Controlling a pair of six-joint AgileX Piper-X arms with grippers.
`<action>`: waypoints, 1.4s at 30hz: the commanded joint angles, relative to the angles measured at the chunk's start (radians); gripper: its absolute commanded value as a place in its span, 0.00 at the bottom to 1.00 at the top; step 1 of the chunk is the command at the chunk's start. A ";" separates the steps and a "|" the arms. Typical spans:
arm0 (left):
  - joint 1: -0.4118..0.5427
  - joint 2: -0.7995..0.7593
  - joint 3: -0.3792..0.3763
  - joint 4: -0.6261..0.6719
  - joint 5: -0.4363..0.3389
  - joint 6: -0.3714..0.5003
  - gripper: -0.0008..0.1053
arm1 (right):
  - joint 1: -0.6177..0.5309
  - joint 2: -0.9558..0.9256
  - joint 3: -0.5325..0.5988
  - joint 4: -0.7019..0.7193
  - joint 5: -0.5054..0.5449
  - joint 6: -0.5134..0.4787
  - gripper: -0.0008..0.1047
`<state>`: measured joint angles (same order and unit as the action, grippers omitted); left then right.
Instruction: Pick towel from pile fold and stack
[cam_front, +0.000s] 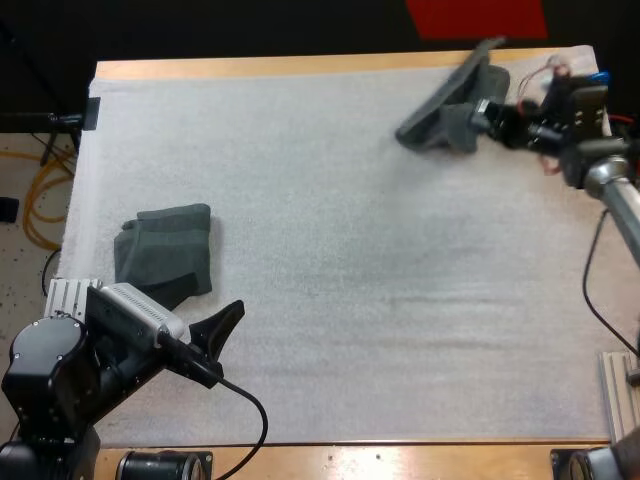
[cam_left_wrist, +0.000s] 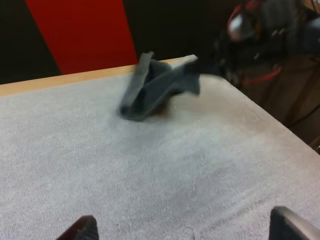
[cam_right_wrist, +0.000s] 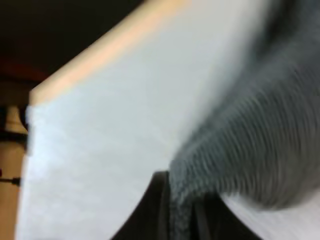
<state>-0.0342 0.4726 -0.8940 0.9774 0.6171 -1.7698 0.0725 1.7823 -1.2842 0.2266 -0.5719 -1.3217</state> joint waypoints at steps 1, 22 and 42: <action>-0.002 0.001 -0.006 -0.010 0.008 -0.007 0.63 | 0.003 -0.083 -0.008 -0.014 -0.036 -0.059 0.01; -0.002 0.001 -0.006 -0.003 0.017 -0.006 0.63 | 0.003 -0.553 -0.004 0.295 -0.257 -0.129 0.01; -0.002 0.001 -0.006 0.077 0.031 -0.006 0.63 | 0.630 -0.547 0.322 0.382 0.016 -0.156 0.01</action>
<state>-0.0342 0.4726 -0.8940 1.0509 0.6337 -1.7707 0.6858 1.2418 -0.9621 0.6249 -0.5737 -1.4704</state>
